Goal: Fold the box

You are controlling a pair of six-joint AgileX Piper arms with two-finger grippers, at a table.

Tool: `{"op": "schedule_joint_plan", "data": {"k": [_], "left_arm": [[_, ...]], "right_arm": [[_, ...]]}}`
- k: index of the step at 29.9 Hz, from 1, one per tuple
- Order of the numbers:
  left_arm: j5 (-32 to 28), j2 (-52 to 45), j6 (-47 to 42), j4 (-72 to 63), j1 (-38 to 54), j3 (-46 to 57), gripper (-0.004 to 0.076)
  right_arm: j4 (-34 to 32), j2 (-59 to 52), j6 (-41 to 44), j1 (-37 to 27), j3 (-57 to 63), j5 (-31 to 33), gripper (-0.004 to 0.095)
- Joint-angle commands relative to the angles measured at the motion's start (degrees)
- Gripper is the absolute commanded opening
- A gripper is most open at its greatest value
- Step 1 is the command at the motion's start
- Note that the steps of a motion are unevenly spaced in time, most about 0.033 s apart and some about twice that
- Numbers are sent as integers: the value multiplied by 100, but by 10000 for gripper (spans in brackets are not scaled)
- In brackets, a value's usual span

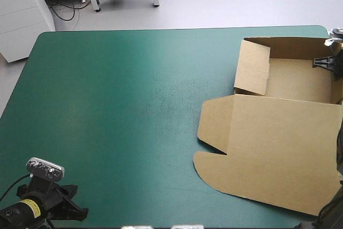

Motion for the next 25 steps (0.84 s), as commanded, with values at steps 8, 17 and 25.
{"op": "schedule_joint_plan", "data": {"k": [8,17,25], "left_arm": [[-441,68,-42,-21,-17,-154,-32],[-520,68,-42,72,-17,-154,-32],[-520,68,-42,88,-17,-154,-32]], "right_arm": [[430,-367,-113,-1068,-186,-36,-15],[604,-367,-92,-1355,-186,-82,520],[715,-367,-92,-1355,-186,31,920]]}}
